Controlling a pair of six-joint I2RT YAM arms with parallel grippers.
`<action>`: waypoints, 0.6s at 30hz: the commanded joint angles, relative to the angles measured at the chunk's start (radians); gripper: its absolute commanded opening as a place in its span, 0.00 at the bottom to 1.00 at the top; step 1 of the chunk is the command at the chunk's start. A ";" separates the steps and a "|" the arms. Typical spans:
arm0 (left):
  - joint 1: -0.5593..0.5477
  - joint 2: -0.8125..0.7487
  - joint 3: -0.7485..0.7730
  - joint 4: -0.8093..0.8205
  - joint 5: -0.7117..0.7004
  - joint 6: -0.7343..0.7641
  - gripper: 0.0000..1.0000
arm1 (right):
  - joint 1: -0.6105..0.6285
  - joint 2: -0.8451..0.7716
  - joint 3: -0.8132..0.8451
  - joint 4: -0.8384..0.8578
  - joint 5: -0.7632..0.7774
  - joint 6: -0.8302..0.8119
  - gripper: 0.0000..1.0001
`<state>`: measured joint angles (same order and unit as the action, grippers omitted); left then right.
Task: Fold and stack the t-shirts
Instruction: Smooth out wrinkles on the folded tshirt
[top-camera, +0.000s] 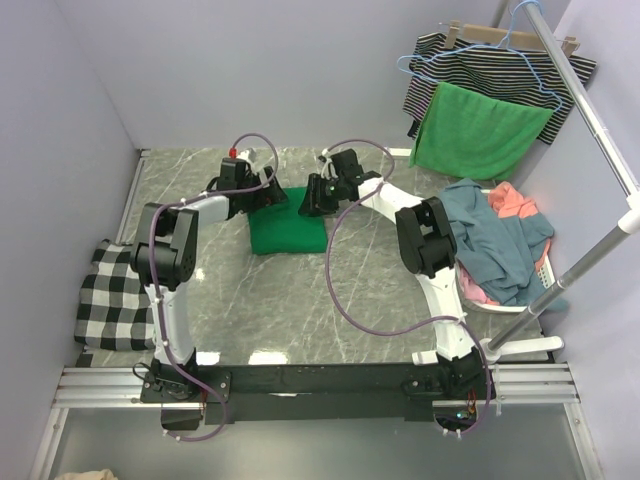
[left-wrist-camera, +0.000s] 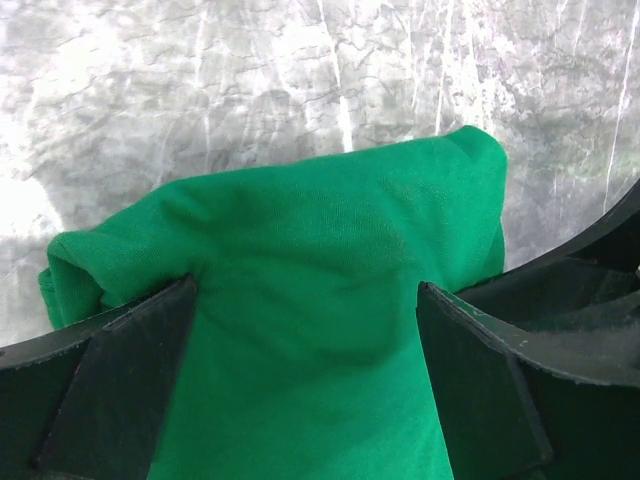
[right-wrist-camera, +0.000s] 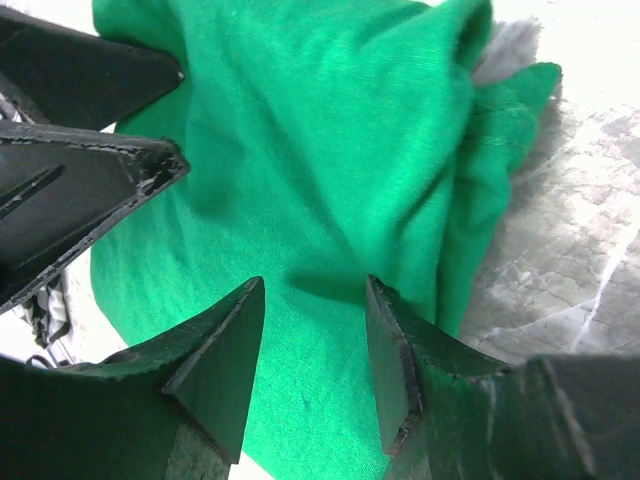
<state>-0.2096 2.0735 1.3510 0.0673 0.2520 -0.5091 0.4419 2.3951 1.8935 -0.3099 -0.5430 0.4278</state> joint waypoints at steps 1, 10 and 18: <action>0.036 -0.046 -0.073 -0.035 -0.088 0.000 1.00 | -0.023 -0.014 -0.050 -0.051 0.089 -0.004 0.52; 0.062 -0.216 -0.211 0.029 -0.201 -0.029 0.99 | -0.028 -0.125 -0.234 0.042 0.112 0.003 0.51; 0.061 -0.401 -0.277 0.008 -0.100 -0.078 0.99 | -0.028 -0.278 -0.346 0.107 0.113 -0.015 0.52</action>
<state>-0.1413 1.7908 1.1255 0.0471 0.0906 -0.5438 0.4252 2.2314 1.6066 -0.1837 -0.4866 0.4454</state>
